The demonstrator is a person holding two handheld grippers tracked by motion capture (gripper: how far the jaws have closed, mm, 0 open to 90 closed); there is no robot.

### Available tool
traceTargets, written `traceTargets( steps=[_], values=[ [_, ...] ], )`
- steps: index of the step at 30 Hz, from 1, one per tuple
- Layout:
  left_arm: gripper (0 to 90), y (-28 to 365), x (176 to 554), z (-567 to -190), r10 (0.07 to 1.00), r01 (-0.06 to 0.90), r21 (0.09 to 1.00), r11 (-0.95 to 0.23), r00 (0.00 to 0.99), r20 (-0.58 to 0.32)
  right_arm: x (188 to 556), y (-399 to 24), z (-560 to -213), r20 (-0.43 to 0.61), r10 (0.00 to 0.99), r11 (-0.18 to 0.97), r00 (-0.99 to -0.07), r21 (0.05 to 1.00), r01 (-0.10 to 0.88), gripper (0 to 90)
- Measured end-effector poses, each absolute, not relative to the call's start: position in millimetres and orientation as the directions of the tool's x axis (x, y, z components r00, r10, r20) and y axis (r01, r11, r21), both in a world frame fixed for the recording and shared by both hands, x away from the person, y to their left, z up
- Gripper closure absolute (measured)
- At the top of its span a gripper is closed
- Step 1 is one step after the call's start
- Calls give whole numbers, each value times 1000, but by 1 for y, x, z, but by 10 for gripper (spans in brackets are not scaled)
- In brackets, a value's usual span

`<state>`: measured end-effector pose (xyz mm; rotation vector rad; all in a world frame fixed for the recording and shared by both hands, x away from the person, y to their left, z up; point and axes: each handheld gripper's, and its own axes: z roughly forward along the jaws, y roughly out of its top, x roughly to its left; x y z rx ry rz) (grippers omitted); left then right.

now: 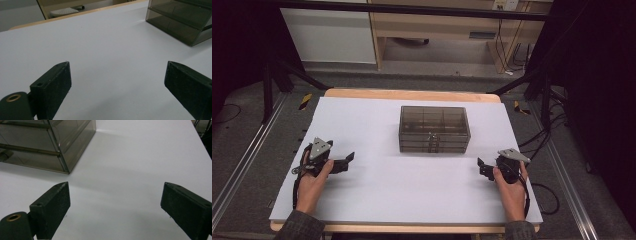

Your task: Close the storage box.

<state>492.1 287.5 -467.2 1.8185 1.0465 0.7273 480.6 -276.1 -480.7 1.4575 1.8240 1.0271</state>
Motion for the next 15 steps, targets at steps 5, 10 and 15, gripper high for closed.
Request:
traceTargets(
  steps=[5, 10, 15],
  values=[
    [68, 284, 492, -470, 873, 346, 902, -260, 483, 67, 479, -274, -485, 13, 972, 113, -235, 848, 517, 88],
    [66, 284, 494, -477, 875, 361, 894, -264, 480, 65, 478, -274, -485, 4, 972, 120, -237, 853, 507, 86],
    [66, 286, 493, -480, 878, 370, 893, -257, 476, 56, 476, -273, -484, -4, 971, 123, -237, 862, 491, 86]
  ],
)
